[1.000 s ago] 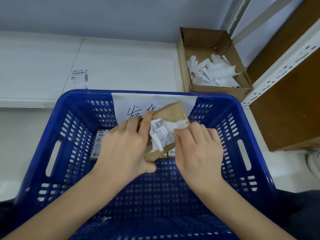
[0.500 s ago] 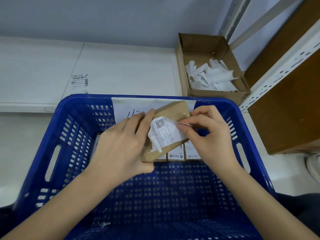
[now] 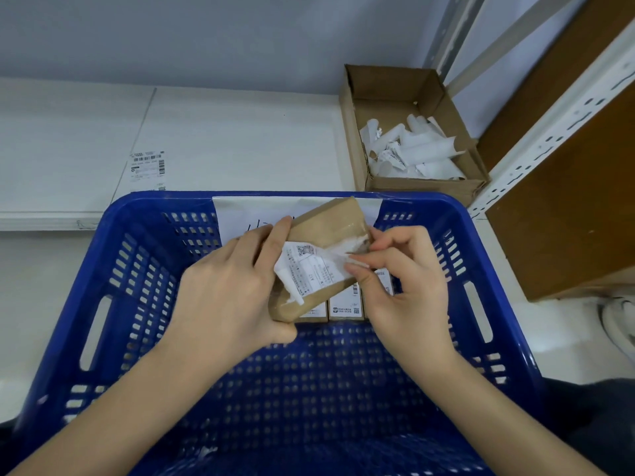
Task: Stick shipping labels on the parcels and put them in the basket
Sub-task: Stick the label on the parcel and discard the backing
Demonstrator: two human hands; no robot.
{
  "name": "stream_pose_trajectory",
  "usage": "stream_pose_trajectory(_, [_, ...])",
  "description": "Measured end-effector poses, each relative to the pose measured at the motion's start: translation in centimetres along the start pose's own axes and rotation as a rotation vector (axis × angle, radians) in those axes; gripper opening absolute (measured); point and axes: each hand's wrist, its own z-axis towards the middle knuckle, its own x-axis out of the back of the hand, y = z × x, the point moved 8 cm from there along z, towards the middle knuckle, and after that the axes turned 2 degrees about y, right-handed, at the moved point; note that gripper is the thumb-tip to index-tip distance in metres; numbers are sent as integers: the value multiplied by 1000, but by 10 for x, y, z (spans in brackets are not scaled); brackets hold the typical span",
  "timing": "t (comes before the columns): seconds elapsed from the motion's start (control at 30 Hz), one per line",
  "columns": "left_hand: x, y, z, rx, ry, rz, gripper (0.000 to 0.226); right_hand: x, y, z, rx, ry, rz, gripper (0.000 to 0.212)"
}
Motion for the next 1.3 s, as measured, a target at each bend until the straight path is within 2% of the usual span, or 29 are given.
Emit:
stream_pose_trajectory(0.13, [9, -2, 0, -9, 88, 23, 114, 3, -5, 4, 29, -30, 44, 16])
stream_pose_trajectory(0.27, [23, 0, -1, -47, 203, 41, 97, 2, -5, 10, 78, -85, 26, 45])
stream_pose_trajectory(0.33, [25, 0, -3, -60, 243, 53, 90, 2, 3, 12, -13, -81, 79, 55])
stream_pose_trajectory(0.4, [24, 0, -4, -56, 267, 70, 88, 5, 7, 14, -31, -49, 95, 47])
stream_pose_trajectory(0.5, [23, 0, -5, -65, 299, 100, 93, 7, 1, 12, 106, 10, 10, 18])
stream_pose_trajectory(0.7, [17, -6, -3, -5, 250, 129, 117, 8, -12, 0, 155, 105, -88, 7])
stream_pose_trajectory(0.8, [13, -3, -4, 8, 216, 130, 117, 8, -17, -5, 187, 187, -254, 14])
stream_pose_trajectory(0.9, [8, -1, -4, 22, 171, 142, 117, 3, -19, -11, 211, 179, -325, 8])
stream_pose_trajectory(1.03, [3, 0, -2, 42, 128, 121, 115, 0, -22, -12, 191, 170, -449, 16])
stream_pose_trajectory(1.3, [-9, -3, 0, 105, -12, 83, 114, -10, -23, -21, 9, 79, -386, 16])
